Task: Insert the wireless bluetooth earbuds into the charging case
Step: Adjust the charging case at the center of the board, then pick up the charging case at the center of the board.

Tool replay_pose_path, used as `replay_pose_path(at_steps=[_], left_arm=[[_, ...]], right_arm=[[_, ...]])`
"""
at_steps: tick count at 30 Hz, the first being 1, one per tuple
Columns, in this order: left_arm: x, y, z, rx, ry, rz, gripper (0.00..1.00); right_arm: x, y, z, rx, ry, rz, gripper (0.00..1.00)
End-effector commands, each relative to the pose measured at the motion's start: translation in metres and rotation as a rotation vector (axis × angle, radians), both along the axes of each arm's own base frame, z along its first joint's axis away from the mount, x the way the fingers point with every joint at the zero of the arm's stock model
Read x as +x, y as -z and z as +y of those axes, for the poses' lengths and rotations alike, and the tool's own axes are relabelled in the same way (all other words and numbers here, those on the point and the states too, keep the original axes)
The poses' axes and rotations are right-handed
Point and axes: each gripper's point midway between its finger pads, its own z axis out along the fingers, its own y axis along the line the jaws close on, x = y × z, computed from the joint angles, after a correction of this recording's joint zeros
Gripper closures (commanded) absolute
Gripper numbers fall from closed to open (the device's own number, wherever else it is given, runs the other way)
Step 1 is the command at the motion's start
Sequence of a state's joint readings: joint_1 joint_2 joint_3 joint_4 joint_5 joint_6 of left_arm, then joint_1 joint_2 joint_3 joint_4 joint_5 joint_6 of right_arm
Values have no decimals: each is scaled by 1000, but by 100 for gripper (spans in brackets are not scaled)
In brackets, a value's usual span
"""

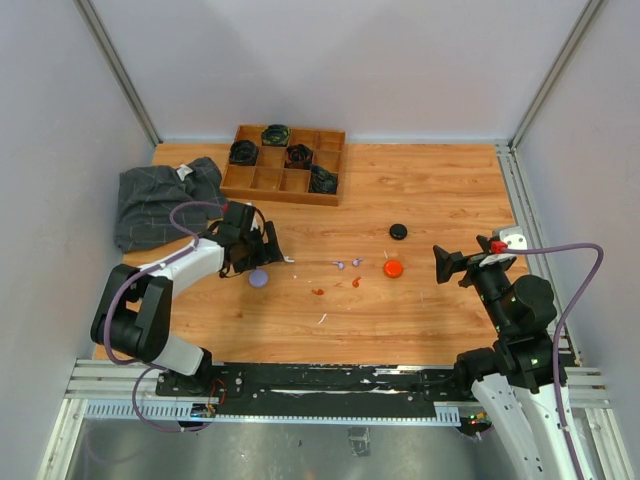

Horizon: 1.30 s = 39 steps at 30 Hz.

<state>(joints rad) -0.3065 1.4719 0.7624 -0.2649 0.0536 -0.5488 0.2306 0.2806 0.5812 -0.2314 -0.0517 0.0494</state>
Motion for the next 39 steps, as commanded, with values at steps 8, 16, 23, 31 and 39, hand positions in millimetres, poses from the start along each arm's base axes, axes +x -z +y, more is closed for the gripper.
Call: replay_pose_path(at_steps=[8, 16, 23, 31, 39], left_arm=[[-2, -10, 22, 196, -68, -12, 13], [-16, -11, 41, 243, -240, -12, 14], [-20, -5, 34, 280, -278, -26, 20], [-22, 4, 31, 338, -275, -27, 27], [-30, 16, 26, 361, -255, -2, 30]], right_arm=[[2, -4, -2, 13, 17, -24, 2], [2, -4, -4, 16, 26, -23, 2], [2, -4, -4, 17, 29, -23, 1], [3, -3, -3, 16, 28, -20, 1], [3, -4, -2, 17, 20, -22, 1]])
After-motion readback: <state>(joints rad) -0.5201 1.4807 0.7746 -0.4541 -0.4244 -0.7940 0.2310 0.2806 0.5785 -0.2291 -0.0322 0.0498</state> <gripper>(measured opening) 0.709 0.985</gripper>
